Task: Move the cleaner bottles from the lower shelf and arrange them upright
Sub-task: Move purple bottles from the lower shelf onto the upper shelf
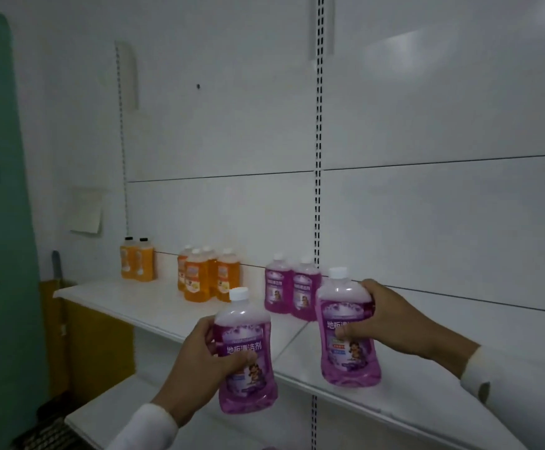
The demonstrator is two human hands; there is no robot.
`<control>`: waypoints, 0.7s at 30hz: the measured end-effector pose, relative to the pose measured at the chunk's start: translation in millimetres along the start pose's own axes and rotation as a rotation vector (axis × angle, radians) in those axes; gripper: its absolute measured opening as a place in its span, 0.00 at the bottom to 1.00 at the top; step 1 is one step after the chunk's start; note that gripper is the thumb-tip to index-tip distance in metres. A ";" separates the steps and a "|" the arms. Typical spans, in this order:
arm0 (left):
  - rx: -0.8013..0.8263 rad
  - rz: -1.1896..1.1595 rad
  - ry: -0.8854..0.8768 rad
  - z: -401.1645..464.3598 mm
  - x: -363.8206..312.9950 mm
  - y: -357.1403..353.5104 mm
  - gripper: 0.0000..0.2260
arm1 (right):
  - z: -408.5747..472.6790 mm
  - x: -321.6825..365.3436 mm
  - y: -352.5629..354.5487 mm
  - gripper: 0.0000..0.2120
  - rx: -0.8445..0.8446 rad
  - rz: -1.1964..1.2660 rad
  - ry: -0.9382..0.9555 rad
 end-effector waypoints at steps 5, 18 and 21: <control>0.098 -0.063 -0.062 72.9 12.2 -36.3 0.28 | 40.3 -27.3 24.7 0.29 -0.133 -0.069 -0.043; 0.316 -0.078 -0.110 220.3 55.7 -134.4 0.26 | 164.8 -134.7 58.6 0.31 -0.328 -0.071 -0.126; 0.356 -0.080 -0.132 238.4 63.8 -148.4 0.28 | 180.7 -151.2 56.3 0.31 -0.342 -0.083 -0.152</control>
Point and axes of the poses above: each hand's wrist, its own z-axis towards the middle knuckle, its own y-axis out of the back of the hand, x = y × z, the point moved 6 cm from there along z, towards the middle knuckle, and after that the axes turned 14 degrees about z, right-handed, at the moved point
